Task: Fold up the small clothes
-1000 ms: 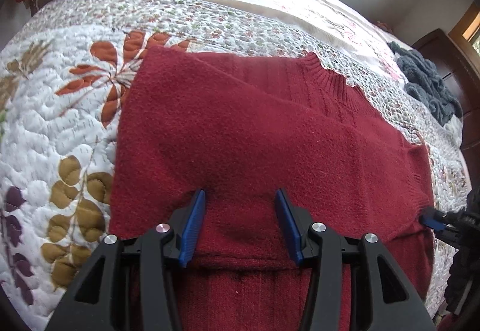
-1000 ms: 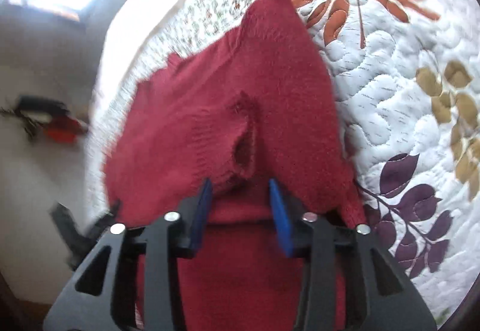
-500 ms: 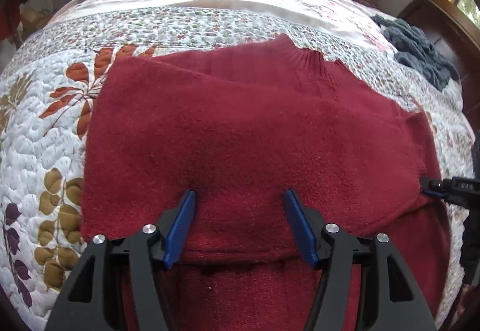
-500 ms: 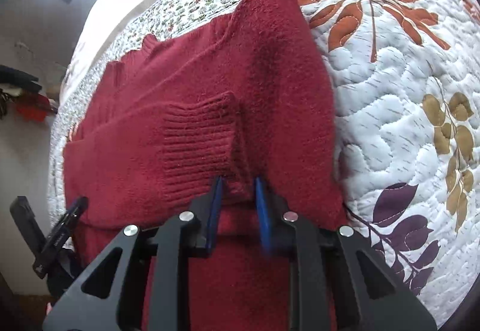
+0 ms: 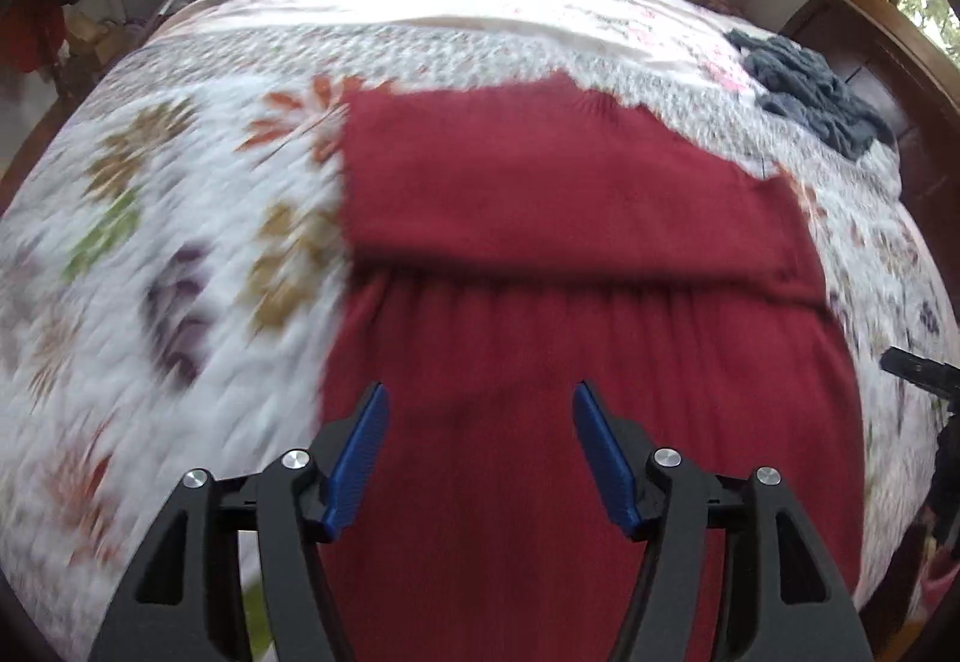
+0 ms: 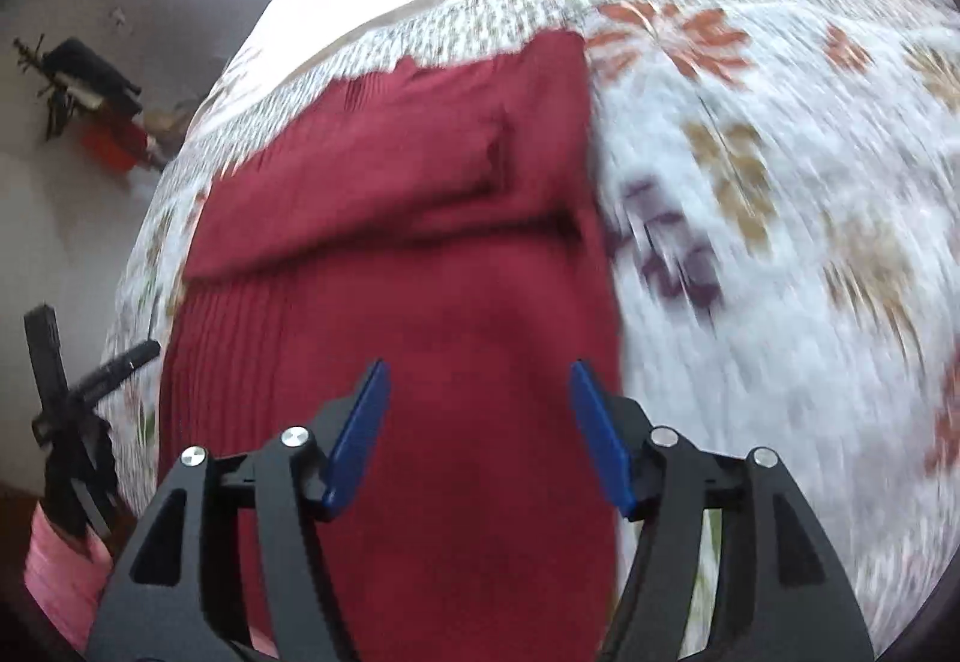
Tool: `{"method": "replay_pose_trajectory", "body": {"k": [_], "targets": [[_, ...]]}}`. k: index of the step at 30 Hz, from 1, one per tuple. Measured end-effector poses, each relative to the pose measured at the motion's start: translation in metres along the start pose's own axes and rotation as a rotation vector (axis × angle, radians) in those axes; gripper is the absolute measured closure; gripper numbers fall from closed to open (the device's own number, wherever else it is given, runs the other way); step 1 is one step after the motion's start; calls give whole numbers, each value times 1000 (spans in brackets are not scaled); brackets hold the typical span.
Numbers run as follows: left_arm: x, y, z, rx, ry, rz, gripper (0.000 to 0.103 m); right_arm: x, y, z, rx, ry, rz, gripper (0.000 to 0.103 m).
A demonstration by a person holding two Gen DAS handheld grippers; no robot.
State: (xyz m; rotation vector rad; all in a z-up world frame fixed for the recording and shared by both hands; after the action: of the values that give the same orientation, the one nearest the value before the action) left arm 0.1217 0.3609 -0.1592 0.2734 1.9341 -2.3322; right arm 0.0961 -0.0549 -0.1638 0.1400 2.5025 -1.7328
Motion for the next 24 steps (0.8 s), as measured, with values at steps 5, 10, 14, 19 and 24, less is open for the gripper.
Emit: {"method": "replay_pose_trajectory", "body": {"k": [5, 10, 14, 19, 24], "targets": [[71, -13, -40, -28, -63, -62, 36, 82, -4, 14, 11, 31, -52, 40], [124, -16, -59, 8, -115, -110, 36, 124, 1, 25, -52, 113, -75, 40], [149, -10, -57, 32, -114, -146, 36, 143, 0, 31, -63, 128, -85, 40], [166, -6, -55, 48, -107, -160, 36, 156, 4, 33, -62, 127, -108, 40], [178, -1, -50, 40, -84, -177, 32, 169, 18, 33, -45, 122, -151, 40]]}}
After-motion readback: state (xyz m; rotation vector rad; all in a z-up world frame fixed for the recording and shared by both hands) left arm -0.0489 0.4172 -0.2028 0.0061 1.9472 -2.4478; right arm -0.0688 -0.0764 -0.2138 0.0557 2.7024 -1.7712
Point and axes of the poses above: each gripper's, at about its wrist camera, not at the fingertips, and y roughly the way its jaws point, z to its right, x to its underside, the point moved 7 cm from there along y, roughly the way its jaws point, and after that the axes turned 14 degrees about -z, right-handed, at the moved point
